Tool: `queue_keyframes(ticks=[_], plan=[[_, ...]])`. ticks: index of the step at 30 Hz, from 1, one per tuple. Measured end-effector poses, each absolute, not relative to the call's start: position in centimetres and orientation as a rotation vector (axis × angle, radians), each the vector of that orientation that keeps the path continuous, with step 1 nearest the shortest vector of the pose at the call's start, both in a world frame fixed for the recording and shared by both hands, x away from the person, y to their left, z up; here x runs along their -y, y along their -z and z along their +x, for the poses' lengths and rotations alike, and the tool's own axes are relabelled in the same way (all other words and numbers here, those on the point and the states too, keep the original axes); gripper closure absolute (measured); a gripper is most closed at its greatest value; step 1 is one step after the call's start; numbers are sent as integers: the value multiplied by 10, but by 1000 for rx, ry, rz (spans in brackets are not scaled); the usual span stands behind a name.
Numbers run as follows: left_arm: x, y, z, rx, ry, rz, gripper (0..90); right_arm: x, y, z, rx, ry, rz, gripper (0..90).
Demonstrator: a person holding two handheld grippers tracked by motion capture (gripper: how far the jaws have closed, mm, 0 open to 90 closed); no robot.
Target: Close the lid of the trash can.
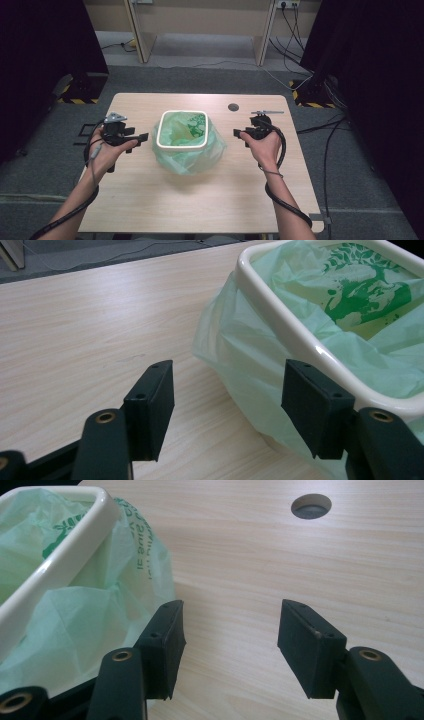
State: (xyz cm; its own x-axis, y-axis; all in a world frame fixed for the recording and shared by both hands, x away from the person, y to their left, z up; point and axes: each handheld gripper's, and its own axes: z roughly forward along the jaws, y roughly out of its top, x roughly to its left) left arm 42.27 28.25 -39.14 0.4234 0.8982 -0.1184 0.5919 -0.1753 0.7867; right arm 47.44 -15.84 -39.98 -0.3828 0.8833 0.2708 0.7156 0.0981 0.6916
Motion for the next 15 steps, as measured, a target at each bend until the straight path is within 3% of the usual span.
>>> queue_keyframes(ticks=[15], plan=[[-291,405,414,-1285,-476,1867,370,179,412,462,-2129,-1129,1652,437]])
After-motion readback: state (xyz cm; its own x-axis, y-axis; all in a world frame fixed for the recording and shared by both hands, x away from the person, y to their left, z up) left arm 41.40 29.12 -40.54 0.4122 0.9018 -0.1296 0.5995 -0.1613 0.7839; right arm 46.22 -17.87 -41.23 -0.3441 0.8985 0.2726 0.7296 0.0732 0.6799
